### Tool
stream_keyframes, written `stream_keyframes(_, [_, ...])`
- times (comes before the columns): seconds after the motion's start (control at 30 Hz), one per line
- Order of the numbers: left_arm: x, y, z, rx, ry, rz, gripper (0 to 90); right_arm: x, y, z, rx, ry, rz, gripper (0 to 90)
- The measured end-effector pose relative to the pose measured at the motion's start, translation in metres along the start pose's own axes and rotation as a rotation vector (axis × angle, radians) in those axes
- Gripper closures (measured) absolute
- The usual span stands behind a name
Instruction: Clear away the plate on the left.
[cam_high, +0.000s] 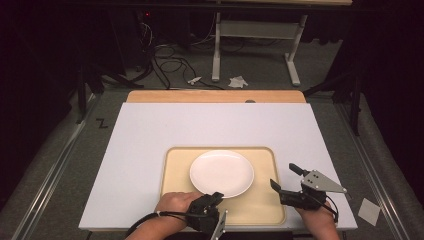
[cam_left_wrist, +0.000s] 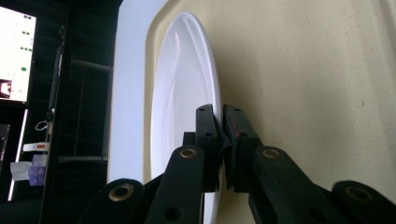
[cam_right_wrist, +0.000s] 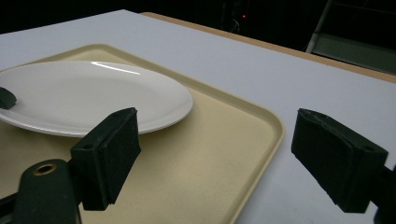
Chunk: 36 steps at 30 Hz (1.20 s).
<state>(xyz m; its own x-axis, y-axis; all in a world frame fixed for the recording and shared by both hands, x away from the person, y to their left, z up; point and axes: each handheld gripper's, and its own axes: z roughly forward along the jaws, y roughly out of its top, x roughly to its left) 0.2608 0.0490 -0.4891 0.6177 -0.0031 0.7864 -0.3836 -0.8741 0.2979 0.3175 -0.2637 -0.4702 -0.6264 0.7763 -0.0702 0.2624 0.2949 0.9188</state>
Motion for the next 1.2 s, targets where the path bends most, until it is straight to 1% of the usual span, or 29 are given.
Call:
stream_keyframes(0.17, [-0.001, -0.001, 0.001, -0.005, -0.008, -0.005, 86.0, 0.000, 0.000, 0.000, 0.000, 0.000, 0.002, 16.5])
stream_keyframes(0.2, [-0.002, -0.001, 0.001, -0.009, -0.015, -0.004, 86.2, 0.000, 0.000, -0.001, 0.000, -0.001, 0.006, 16.5])
stream_keyframes(0.5, [-0.007, -0.001, 0.003, 0.002, -0.050, 0.000, 86.8, 0.001, 0.001, -0.001, 0.001, 0.000, 0.006, 16.5])
stream_keyframes(0.6, [-0.008, -0.001, 0.003, -0.009, -0.072, -0.022, 86.1, 0.001, 0.001, -0.001, -0.001, 0.002, 0.002, 16.5])
stream_keyframes(0.7, [-0.010, -0.001, 0.005, -0.003, -0.089, -0.025, 85.1, 0.000, 0.001, -0.001, -0.001, 0.002, 0.003, 16.5])
stream_keyframes(0.77, [-0.011, -0.001, 0.005, 0.002, -0.093, -0.021, 84.6, 0.001, 0.001, -0.001, -0.001, 0.002, 0.002, 16.5])
stream_keyframes(0.87, [-0.012, -0.001, 0.006, -0.006, -0.107, -0.031, 84.1, 0.001, 0.001, -0.001, -0.002, 0.004, 0.000, 16.5])
stream_keyframes(0.93, [-0.012, -0.001, 0.007, -0.013, -0.116, -0.029, 83.6, 0.000, 0.001, 0.000, -0.001, 0.004, 0.004, 16.5])
stream_keyframes(0.97, [-0.012, -0.001, 0.007, -0.019, -0.130, -0.036, 83.0, 0.000, 0.000, 0.000, 0.002, 0.006, 0.007, 16.5])
stream_keyframes(1.1, [-0.012, -0.001, 0.008, -0.017, -0.144, -0.045, 81.9, 0.001, 0.000, 0.000, 0.000, 0.007, 0.000, 16.5])
stream_keyframes(1.2, [-0.011, -0.002, 0.008, -0.019, -0.162, -0.069, 81.1, 0.001, 0.000, 0.000, -0.001, 0.006, 0.001, 16.5])
